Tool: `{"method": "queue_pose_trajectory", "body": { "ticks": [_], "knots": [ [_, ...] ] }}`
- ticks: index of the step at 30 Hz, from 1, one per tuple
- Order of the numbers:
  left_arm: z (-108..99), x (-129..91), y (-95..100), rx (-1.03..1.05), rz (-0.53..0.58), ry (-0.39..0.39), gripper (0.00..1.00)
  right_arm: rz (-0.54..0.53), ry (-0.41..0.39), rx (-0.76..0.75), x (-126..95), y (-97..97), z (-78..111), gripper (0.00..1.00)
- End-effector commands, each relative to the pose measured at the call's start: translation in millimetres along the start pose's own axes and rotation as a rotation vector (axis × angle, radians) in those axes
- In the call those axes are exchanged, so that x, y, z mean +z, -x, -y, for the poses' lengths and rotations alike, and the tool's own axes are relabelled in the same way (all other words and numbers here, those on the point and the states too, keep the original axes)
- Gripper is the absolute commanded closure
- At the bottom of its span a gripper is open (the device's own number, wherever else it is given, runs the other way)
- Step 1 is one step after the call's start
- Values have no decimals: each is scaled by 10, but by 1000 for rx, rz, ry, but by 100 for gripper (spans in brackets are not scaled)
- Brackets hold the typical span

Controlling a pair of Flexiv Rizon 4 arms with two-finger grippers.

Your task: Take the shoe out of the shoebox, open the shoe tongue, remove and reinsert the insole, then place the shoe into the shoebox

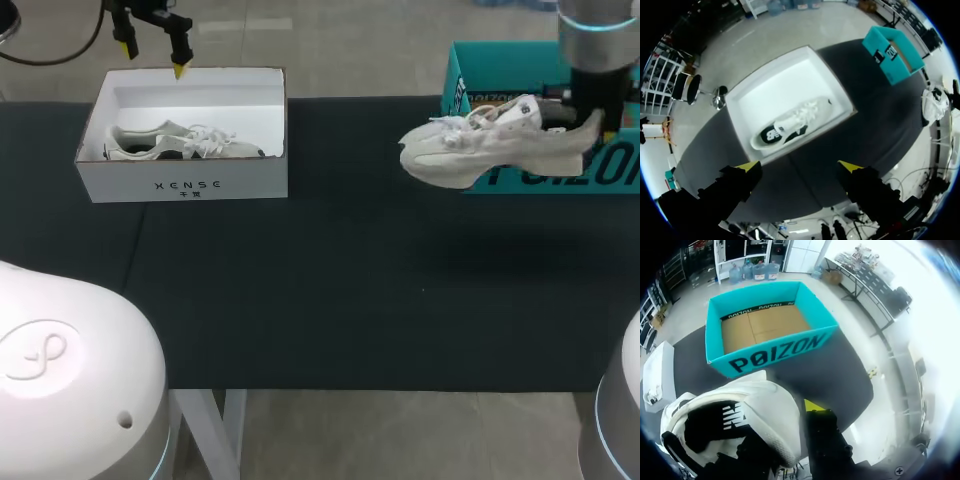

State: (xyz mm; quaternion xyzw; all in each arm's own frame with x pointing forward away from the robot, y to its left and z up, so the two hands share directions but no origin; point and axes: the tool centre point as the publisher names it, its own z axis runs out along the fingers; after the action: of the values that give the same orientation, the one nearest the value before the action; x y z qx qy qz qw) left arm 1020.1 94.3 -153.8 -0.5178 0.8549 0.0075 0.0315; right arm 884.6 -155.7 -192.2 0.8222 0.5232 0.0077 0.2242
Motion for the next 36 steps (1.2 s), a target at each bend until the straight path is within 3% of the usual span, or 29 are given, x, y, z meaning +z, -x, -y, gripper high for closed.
{"method": "queue_pose_trajectory", "body": {
  "ticks": [1, 17, 25, 33, 36],
  "knots": [
    [-51, 7, -10, -1, -1, -1, 0, 1, 252, -1, 43, -161, 226, 100],
    [-116, 74, 21, 10, -11, 25, 0, 12, 107, -60, 69, -698, 933, 100],
    [-86, 115, 30, 26, -4, 42, 0, 7, 62, -49, 93, -1026, 1123, 100],
    [-94, 114, 73, 29, 13, 56, 0, 83, 106, -7, 177, -1367, 1235, 100],
    [-94, 95, 117, 7, 29, 47, 0, 84, 61, 39, 268, -1455, 1305, 100]
  ]
}}
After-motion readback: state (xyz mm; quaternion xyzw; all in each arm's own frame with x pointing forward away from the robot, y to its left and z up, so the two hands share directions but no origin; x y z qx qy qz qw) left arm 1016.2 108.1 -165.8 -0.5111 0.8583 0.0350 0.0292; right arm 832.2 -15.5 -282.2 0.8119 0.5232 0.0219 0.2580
